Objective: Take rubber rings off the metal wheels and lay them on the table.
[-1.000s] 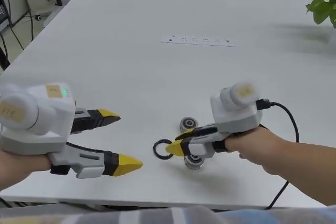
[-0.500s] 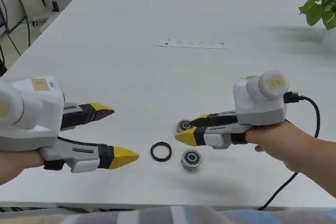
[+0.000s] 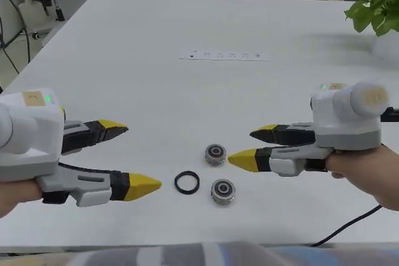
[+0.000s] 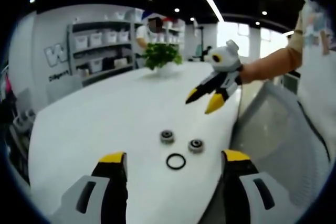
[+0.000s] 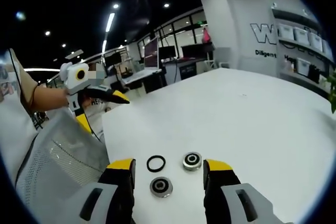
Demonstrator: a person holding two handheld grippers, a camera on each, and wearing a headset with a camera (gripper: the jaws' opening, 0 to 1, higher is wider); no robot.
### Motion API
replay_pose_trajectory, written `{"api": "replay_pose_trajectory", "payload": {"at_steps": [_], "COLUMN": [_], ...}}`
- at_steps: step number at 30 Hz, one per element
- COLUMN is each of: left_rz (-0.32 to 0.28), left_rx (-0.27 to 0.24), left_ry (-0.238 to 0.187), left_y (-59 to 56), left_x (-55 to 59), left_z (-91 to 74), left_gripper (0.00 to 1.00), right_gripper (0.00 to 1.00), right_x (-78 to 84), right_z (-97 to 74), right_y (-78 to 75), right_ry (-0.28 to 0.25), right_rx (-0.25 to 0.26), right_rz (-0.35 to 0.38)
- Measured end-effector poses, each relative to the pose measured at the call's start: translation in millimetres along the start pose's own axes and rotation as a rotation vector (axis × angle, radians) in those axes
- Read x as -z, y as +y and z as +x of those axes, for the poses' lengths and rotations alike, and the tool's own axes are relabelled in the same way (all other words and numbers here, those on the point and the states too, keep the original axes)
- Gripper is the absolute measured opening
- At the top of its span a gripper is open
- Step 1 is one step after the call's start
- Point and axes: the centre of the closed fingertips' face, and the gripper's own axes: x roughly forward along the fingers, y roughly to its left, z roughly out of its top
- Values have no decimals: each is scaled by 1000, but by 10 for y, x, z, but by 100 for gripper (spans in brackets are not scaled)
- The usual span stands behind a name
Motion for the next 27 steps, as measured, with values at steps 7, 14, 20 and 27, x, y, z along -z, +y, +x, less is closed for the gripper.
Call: {"api": "replay_pose_trajectory", "payload": {"at_steps": [7, 14, 20, 27], "left_rz": [-19, -29, -32, -25], "left_rx": [-1, -9, -11, -22], "left_ry": [-13, -24, -20, -16], "left_y": [-47, -94, -131, -131], "left_x": [-23, -30, -10, -9], "left_z": [0, -11, -7, -37], "left_gripper": [75, 76, 77, 77], "right_gripper": [55, 63, 66, 70], "right_x": [119, 284, 349, 368], "right_z": [-181, -298, -383, -465], "right_y": [-2, 10, 10, 24], "right_ry": [1, 21, 20, 17], "right_rx": [39, 61, 82, 97], "right_rz": [-14, -21, -26, -57]}}
